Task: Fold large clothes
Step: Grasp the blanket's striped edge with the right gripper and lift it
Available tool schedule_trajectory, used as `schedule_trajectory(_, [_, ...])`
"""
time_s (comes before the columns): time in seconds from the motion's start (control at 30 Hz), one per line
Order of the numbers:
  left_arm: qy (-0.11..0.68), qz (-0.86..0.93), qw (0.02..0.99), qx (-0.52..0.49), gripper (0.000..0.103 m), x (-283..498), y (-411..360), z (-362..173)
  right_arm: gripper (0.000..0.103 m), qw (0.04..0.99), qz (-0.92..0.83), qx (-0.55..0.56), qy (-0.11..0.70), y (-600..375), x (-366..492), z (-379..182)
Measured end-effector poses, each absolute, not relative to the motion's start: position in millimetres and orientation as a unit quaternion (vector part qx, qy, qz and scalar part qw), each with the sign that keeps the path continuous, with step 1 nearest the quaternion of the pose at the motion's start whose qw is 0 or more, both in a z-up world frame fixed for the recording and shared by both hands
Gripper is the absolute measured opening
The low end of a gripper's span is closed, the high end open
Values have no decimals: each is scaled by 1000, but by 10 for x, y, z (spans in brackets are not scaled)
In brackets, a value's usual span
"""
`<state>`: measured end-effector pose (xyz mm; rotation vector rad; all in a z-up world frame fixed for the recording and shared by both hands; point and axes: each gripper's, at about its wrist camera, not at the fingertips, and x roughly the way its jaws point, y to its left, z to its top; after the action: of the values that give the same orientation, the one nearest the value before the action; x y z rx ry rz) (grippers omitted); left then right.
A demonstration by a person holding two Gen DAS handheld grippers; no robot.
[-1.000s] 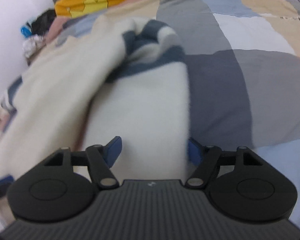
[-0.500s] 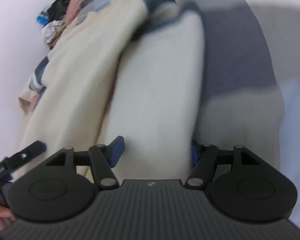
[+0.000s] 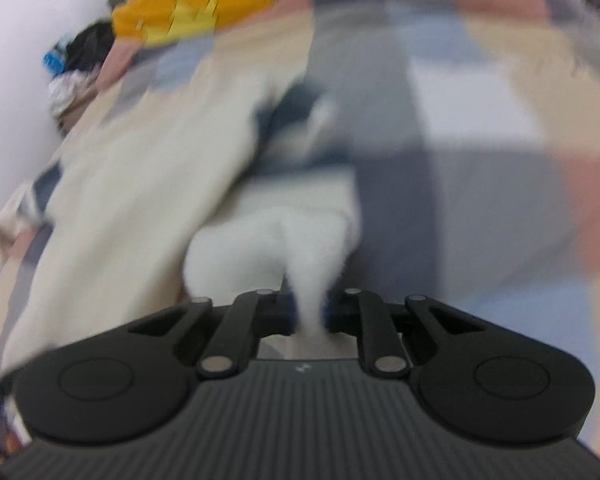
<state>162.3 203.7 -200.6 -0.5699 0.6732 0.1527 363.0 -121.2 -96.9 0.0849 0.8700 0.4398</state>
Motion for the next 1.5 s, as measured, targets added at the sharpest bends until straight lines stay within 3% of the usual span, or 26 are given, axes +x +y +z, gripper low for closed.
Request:
schedule_trajectory(0.2, [326,73,900,-281,73,1662,2070,-2014,14,924,136,36,355,-1525,4253,-261])
schedule_trajectory(0.47, [330,65,897,-287,73,1662,2054,-2012,14,941,40,73,327,-1974,5051,166])
schedule_trajectory(0.87, [348,8,884,-311,73,1896,2110,-2119,13,961,41,112,249,-1993,5988,956])
schedule_trajectory(1.0, [351,-10,887,-300,73,1963,2013,-2127,13,966,16,85,245,-2070,6257,665])
schedule_trajectory(1.37, [375,-10,886,-271,73,2150,1907,-2210,13,934,-42,86,345,-2687,6466,-1377])
schedule_trajectory(1.5, [392,-9,884,-254,73,2196,1843,-2276,13,938,-26,94,333,-2795,6226,-1811])
